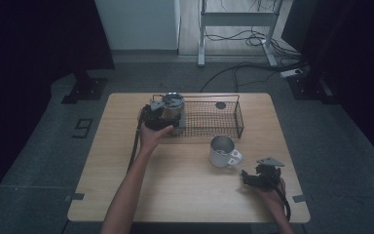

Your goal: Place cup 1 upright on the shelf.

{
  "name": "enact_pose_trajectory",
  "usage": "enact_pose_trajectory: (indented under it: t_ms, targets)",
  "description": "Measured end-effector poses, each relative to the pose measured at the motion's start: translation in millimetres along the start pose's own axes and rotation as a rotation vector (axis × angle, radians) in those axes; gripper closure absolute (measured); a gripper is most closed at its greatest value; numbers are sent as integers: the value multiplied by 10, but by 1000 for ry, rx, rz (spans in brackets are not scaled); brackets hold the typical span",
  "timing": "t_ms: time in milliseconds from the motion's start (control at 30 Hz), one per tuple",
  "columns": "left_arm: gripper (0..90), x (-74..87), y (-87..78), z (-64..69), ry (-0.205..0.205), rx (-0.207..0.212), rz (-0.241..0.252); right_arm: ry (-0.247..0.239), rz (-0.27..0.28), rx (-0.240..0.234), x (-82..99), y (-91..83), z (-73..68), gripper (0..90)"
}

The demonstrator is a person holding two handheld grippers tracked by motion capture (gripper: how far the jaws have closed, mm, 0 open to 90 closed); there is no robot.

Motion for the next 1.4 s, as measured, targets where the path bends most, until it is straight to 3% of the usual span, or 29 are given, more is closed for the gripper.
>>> enact_pose_trajectory:
  t_ms: [367, 567, 700, 1033, 1400]
  targets:
    - [54, 241, -285, -11, 2, 35, 17, 3, -1, 1, -8, 3, 0, 79]
    - [70, 406, -436, 24, 43, 42, 7, 4, -1, 1, -8, 3, 0, 80]
    - [73, 521, -533, 11, 44, 65, -2, 4, -1, 1, -8, 2, 0, 81]
    - [87, 902, -675, -25, 49, 64, -33, 6, 0, 3, -7, 2, 0, 82]
    - [88, 1296, -769, 23, 67, 85, -81, 5, 0, 3, -7, 2, 0, 82]
Point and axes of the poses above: each handheld gripper's, and its own axes: y roughly forward along the jaws, x roughly out of its underside, z roughly to its right, the point moved 3 cm from there along y, roughly forward along the jaws, and after that the axes turned 11 degrees about -z, right-handed, at the moved point
